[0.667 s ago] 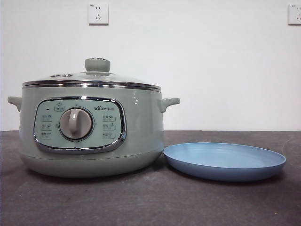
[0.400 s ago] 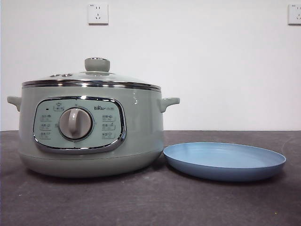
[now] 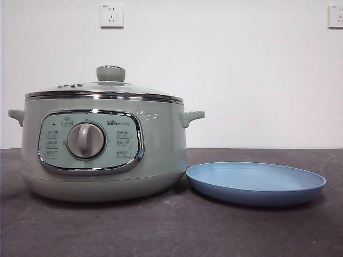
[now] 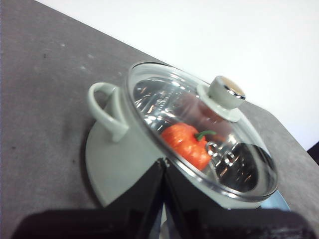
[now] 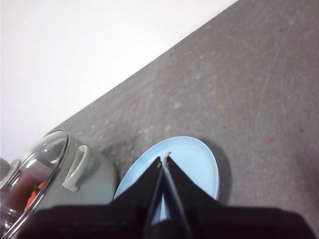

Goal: Take the pumpkin out from the steamer,put the pumpkin in the blue plate,close the lid

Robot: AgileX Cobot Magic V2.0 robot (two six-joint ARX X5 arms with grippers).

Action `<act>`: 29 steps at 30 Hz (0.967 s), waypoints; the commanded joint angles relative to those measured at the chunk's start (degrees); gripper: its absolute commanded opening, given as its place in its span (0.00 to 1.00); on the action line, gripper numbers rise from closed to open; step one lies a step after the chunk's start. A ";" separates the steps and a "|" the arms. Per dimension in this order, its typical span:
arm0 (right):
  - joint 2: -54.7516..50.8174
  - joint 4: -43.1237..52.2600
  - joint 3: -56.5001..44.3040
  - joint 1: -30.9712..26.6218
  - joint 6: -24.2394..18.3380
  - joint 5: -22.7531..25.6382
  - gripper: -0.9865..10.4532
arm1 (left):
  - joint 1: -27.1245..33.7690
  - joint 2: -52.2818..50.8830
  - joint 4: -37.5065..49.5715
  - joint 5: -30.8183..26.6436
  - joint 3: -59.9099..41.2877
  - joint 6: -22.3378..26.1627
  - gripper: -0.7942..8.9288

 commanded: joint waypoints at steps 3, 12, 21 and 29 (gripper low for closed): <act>6.25 -2.23 7.80 0.11 -6.78 -0.15 0.08 | 0.13 6.69 0.22 1.33 6.64 5.79 0.07; 19.47 -10.19 22.45 0.11 -19.10 -5.68 0.09 | 0.11 19.69 -5.77 5.46 22.23 18.27 0.08; 31.45 -17.16 33.55 0.11 -25.44 -10.54 0.37 | 0.02 29.33 -11.82 9.05 33.24 21.70 0.39; 35.87 -17.18 34.77 0.22 -25.38 -10.58 0.48 | -1.18 32.61 -10.73 9.22 34.12 21.49 0.45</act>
